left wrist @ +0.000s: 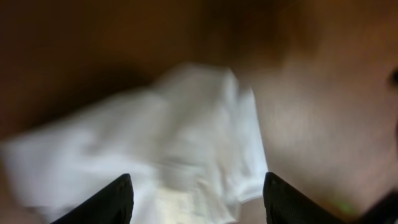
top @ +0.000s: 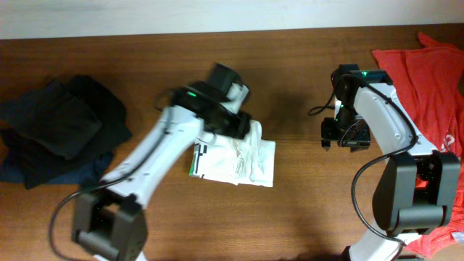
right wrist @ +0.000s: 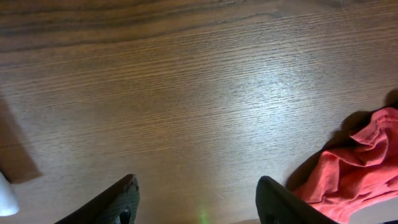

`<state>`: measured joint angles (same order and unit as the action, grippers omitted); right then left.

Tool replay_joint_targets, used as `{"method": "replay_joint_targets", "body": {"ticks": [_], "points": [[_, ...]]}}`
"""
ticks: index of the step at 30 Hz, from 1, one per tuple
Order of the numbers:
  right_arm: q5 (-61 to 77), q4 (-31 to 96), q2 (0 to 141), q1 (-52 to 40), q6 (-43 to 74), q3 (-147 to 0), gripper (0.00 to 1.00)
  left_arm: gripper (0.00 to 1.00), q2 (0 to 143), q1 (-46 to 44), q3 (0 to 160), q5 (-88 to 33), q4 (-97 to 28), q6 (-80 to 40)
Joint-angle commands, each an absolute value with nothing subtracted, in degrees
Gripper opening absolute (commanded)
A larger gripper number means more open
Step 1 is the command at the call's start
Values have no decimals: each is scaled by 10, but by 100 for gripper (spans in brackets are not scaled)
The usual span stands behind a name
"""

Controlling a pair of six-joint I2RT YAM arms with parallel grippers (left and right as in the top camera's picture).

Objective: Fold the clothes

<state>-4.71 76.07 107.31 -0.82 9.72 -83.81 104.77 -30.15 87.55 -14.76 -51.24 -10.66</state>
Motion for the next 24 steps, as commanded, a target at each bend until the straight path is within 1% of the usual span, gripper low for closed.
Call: {"method": "replay_joint_targets", "body": {"ticks": [1, 2, 3, 4, 6, 7, 8, 10, 12, 13, 14, 15, 16, 17, 18, 19, 20, 22, 24], "points": [[149, 756, 1057, -12, -54, -846, 66, 68, 973, -166, 908, -156, -528, -78], [261, 750, 1057, -24, -114, -846, 65, 68, 976, -122, 906, -157, -539, -80], [309, 724, 1057, -48, -117, -846, 65, 71, 981, -86, 899, -157, -544, -83], [316, 703, 1057, -69, -112, -846, 65, 72, 988, -61, 892, -157, -548, -85], [309, 615, 1057, -151, -55, -846, 65, 72, 1010, -34, 873, -157, -558, -85], [279, 574, 1058, -186, -12, -846, 65, 72, 1018, -27, 867, -156, -561, -85], [221, 529, 1061, -227, 57, -846, 66, 72, 1026, -17, 862, -152, -562, -85], [187, 474, 1075, -280, 123, -846, 66, 73, 1044, -8, 862, -153, -563, -85], [162, 453, 1091, -304, 166, -846, 66, 72, 1047, -8, 862, -153, -563, -85], [134, 454, 1100, -310, 196, -846, 62, 72, 1047, -8, 862, -153, -563, -85], [128, 455, 1109, -311, 207, -846, 51, 72, 1047, -8, 862, -153, -563, -85], [128, 458, 1114, -311, 220, -846, 43, 72, 1047, -8, 862, -153, -563, -85], [128, 466, 1117, -311, 220, -846, 22, 72, 1047, -8, 862, -153, -563, -85], [119, 478, 1118, -311, 220, -846, 4, 72, 1047, -8, 862, -153, -563, -85], [83, 505, 1118, -308, 228, -846, 4, 72, 1047, -8, 862, -153, -563, -85], [13, 571, 1118, -294, 262, -846, 4, 72, 1047, -8, 862, -153, -566, -85], [-25, 616, 1118, -276, 269, -846, 4, 72, 1047, -8, 862, -153, -567, -85], [-60, 662, 1118, -246, 269, -846, 4, 72, 1047, -8, 862, -153, -567, -85], [-72, 673, 1118, -215, 265, -846, 11, 72, 1047, -8, 862, -153, -567, -85]]}}
